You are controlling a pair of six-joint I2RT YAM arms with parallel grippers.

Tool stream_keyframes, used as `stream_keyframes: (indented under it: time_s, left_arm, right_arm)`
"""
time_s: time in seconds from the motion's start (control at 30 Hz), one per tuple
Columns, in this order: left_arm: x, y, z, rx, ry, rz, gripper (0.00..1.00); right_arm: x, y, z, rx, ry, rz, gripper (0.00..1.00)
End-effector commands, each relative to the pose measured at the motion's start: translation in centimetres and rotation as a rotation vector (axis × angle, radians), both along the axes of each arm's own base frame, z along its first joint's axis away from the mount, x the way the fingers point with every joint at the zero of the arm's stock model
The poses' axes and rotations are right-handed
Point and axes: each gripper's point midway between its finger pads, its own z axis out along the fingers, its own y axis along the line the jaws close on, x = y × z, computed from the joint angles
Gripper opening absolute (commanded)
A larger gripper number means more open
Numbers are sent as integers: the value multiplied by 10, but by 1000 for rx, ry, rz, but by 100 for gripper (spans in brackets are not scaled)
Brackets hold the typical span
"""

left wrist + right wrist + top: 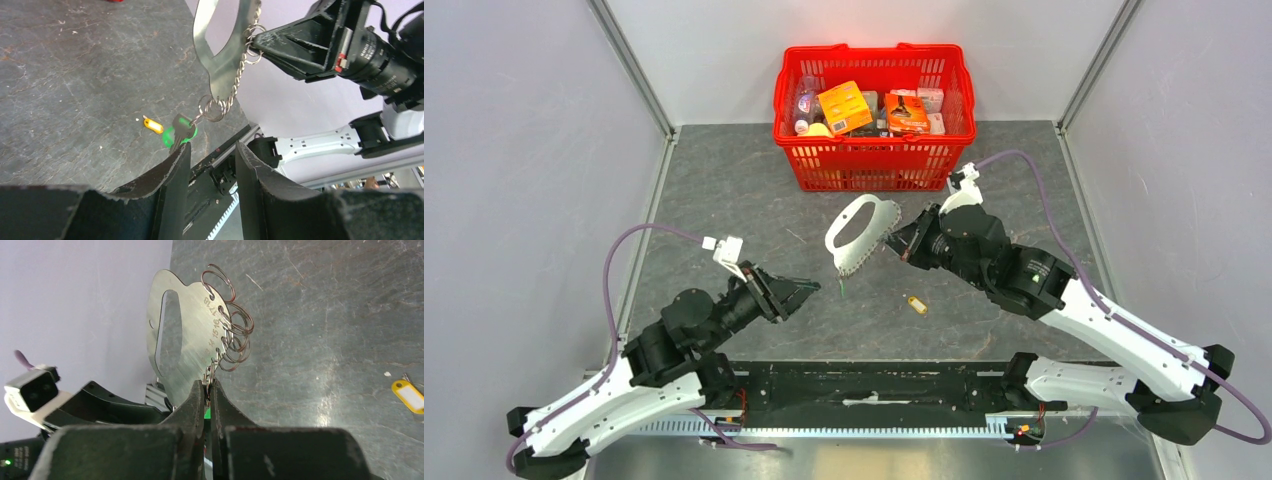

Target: Put the keys on the keyring

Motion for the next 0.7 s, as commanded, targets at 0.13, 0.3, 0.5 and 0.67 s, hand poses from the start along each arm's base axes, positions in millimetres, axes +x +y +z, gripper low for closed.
stream_keyframes:
  time_s: [0.13,0.3,0.5,0.67]
  left_arm:
    - [-24,10,41,-11,-128,-105,49]
    - [-27,12,52,-11,-169,-118,51]
    - [-30,6,64,-75,-216,-142,52]
    - [-27,-1,62,-66,-208,-152,52]
  right_arm:
    - [-28,3,51,3,-56,172,0]
    - [-42,8,53,24,-25,249,0]
    - [-49,17,50,36,11,294,0]
    - [-57,26,48,53,42,355,0]
